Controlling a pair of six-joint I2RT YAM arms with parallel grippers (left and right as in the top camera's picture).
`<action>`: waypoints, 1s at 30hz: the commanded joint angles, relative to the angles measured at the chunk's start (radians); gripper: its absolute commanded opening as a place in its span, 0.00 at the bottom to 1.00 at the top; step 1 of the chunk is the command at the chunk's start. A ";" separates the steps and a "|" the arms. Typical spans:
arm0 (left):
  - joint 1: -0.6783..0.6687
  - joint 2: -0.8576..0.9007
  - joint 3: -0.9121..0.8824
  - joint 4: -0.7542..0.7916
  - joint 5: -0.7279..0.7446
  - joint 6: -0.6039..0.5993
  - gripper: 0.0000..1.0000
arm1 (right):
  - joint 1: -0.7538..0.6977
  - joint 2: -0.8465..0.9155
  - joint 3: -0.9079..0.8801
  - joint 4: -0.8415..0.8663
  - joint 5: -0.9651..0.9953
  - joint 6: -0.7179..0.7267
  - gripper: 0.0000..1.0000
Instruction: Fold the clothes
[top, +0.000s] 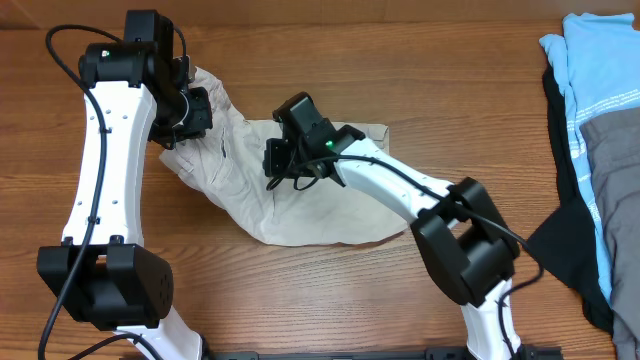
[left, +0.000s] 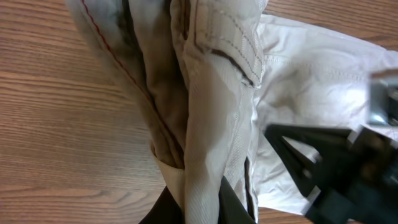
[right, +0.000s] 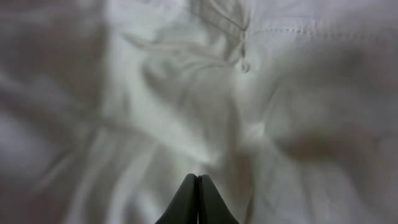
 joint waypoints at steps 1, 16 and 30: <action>-0.010 -0.045 0.021 -0.011 0.005 -0.007 0.04 | 0.027 0.085 -0.002 0.024 0.009 -0.001 0.04; -0.013 -0.045 0.021 -0.008 0.004 -0.007 0.04 | -0.065 0.048 0.054 0.010 -0.052 -0.054 0.04; -0.013 -0.045 0.021 -0.010 0.004 -0.006 0.04 | -0.048 0.139 0.052 0.202 -0.019 -0.051 0.04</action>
